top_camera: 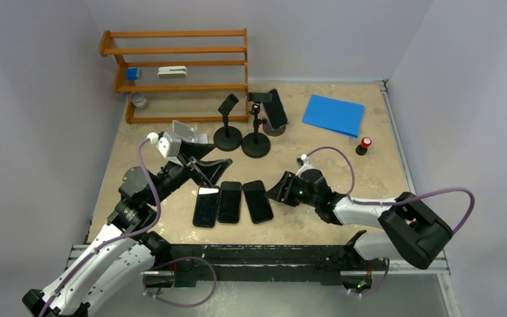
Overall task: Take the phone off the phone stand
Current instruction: Place the phone at the center of the board, then adjust the phone at the center of the board.
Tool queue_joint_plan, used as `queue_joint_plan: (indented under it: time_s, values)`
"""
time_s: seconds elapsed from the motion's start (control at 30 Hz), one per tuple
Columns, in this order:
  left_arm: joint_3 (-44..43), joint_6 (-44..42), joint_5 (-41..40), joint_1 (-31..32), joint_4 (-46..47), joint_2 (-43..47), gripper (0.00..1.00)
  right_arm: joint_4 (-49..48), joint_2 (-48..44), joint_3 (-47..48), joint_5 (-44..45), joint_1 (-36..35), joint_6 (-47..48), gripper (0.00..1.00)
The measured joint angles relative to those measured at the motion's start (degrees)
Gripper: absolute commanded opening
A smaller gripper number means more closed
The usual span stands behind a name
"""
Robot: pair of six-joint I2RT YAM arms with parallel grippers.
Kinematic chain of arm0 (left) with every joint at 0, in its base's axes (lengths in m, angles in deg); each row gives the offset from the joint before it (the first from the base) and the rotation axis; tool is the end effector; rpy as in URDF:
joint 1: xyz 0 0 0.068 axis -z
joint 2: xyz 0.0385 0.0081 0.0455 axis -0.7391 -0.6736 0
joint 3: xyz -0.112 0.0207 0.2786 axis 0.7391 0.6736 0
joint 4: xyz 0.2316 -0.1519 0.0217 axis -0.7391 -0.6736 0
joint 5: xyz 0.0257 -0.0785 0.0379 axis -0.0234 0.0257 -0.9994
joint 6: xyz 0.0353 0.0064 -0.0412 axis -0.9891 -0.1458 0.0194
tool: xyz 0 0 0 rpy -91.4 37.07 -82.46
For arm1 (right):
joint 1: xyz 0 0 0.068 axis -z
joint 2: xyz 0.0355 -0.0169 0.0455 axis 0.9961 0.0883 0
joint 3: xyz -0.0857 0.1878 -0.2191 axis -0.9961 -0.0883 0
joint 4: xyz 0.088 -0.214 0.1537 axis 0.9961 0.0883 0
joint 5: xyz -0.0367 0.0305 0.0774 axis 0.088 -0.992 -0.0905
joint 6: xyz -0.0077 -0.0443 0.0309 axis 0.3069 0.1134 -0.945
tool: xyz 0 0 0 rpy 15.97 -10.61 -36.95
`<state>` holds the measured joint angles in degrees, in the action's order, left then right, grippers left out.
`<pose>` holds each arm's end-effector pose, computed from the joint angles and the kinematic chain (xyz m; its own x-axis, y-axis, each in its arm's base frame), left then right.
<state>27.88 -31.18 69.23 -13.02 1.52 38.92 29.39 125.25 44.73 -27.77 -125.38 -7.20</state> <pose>0.1115 -0.0871 0.3660 -0.1546 -0.3630 -0.9189 0.7373 0.5767 -0.3519 0.1797 0.1609 0.1596 -0.8080 0.4049 -0.4280 -0.1316 0.5841 0.8010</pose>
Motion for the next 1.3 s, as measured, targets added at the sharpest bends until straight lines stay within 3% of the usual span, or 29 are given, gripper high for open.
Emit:
queue_joint_plan:
  time_s: [0.33,0.63,1.3]
  values:
    - [0.0,0.0,0.0,0.0,0.0,0.0,0.73,-1.3,1.3,-1.9,-0.9,-0.3,2.0,0.5]
    - [0.0,0.1,0.0,0.0,0.0,-0.6,0.73,-6.1,5.4,-1.0,-2.2,-6.5,1.9,0.49]
    - [-0.1,0.2,0.1,0.0,0.0,-0.8,0.73,-0.2,5.1,3.5,1.4,-6.8,2.3,0.5]
